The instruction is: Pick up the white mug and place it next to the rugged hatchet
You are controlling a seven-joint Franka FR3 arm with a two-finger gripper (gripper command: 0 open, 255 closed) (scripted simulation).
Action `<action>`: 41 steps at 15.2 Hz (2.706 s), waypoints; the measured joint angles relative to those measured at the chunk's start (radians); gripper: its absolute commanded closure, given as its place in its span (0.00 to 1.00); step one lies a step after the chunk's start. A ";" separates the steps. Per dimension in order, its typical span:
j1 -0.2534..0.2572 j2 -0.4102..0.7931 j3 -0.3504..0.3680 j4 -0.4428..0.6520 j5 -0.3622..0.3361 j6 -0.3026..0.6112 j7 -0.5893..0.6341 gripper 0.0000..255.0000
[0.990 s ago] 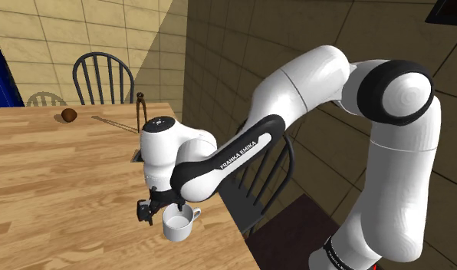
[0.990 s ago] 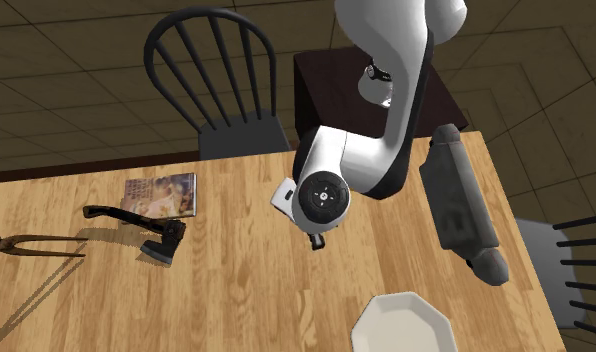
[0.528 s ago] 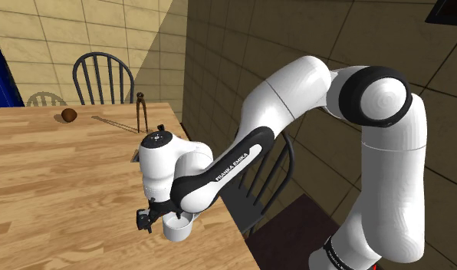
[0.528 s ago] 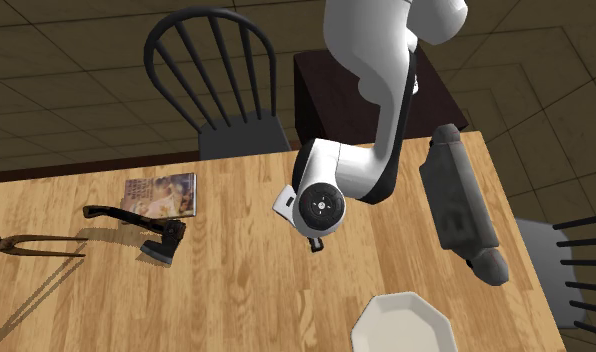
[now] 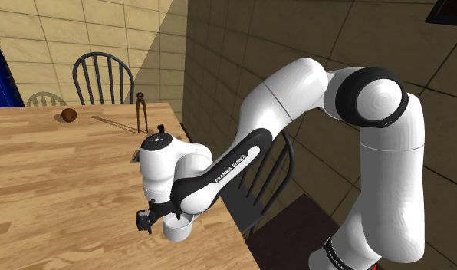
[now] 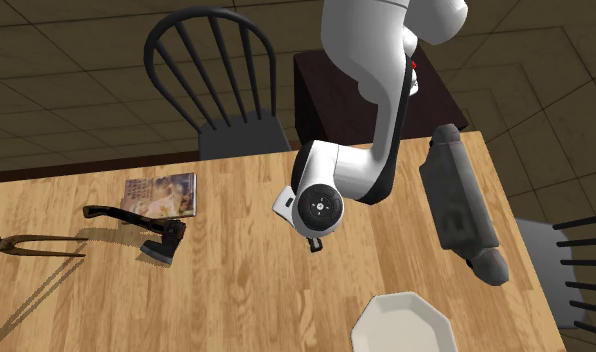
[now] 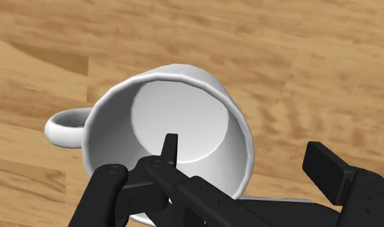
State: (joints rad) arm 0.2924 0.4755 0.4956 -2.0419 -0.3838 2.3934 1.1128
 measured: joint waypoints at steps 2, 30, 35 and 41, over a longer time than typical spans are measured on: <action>0.000 0.000 0.000 0.000 0.000 0.000 0.000 1.00; -0.059 -0.182 0.079 0.032 0.141 -0.187 -0.097 1.00; -0.069 -0.222 0.091 0.056 0.173 -0.242 -0.119 1.00; -0.084 -0.232 0.088 0.106 0.187 -0.298 -0.153 1.00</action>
State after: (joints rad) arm 0.2086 0.2434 0.5836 -1.9360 -0.1965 2.0951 0.9593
